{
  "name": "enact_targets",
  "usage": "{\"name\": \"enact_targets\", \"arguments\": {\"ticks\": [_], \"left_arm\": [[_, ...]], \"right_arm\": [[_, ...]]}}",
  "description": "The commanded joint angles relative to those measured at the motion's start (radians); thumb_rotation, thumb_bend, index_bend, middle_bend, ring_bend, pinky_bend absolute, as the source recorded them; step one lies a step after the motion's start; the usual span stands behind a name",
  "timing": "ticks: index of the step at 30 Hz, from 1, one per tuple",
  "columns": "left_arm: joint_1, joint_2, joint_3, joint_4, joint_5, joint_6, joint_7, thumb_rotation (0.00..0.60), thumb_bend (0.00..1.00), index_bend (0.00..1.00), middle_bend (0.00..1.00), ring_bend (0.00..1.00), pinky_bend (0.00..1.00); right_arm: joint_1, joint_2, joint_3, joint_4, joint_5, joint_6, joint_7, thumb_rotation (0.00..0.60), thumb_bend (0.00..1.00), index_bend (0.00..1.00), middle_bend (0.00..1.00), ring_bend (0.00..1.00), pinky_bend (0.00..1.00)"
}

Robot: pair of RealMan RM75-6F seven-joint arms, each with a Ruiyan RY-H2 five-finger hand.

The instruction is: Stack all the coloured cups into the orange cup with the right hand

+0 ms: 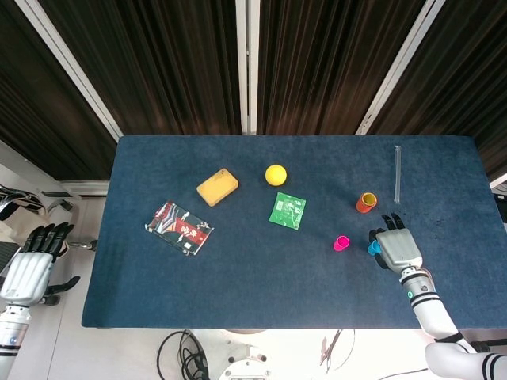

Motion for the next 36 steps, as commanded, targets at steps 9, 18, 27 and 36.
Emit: {"name": "enact_targets", "arguments": {"ticks": [9,18,27,36], "left_arm": [[0.001,0.004,-0.001,-0.007,-0.002,0.004,0.004,0.6,0.16,0.07,0.06,0.0,0.0],[-0.001,-0.001,-0.002,-0.001,0.003,0.009,0.0,0.6,0.16,0.07,0.06,0.0,0.0],[0.0,0.009,-0.006,-0.004,0.005,0.017,-0.007,0.6,0.16,0.07,0.06,0.0,0.0],[-0.001,0.009,-0.007,-0.004,0.005,0.017,-0.007,0.6,0.16,0.07,0.06,0.0,0.0]], "right_arm": [[-0.005,0.041,0.039,-0.044,-0.017,0.031,0.041,0.6,0.33,0.46,0.45,0.08,0.0],[0.031,0.066,0.155,-0.041,0.037,0.069,0.071,0.6,0.33,0.48,0.46,0.11,0.0],[0.127,-0.018,0.209,0.087,0.183,-0.017,-0.012,0.6,0.34,0.49,0.46,0.11,0.0],[0.182,-0.08,0.213,0.185,0.249,-0.072,-0.047,0.6,0.34,0.49,0.46,0.11,0.0]]}}
